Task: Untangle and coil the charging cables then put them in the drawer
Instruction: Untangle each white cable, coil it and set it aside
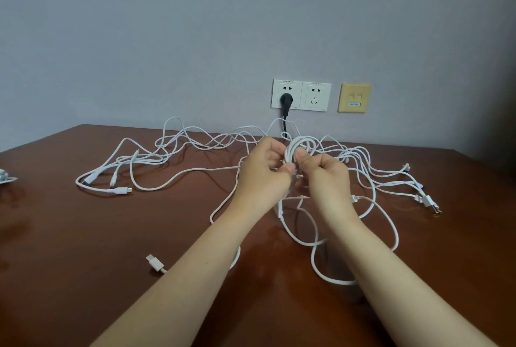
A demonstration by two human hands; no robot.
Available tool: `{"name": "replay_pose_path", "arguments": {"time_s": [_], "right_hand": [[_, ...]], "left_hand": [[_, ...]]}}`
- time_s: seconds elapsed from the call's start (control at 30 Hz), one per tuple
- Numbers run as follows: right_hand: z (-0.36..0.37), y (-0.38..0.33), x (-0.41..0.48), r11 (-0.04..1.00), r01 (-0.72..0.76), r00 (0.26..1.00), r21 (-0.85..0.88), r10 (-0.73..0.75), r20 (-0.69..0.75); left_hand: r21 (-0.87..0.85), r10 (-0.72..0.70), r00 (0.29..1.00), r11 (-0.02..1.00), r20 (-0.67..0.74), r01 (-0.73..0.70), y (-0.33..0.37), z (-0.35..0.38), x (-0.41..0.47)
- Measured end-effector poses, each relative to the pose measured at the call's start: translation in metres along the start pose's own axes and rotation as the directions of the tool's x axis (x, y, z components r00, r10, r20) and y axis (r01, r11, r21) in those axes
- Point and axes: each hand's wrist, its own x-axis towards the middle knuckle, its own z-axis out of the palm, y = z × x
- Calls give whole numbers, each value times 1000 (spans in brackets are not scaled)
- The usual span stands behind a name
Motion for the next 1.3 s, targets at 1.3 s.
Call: {"name": "replay_pose_path", "arguments": {"time_s": [1.3], "right_hand": [[-6,4,5,1000,-15,998,24,14,55]], "left_hand": [[-321,-142,989,935,44,149,3,-2,-5]]}}
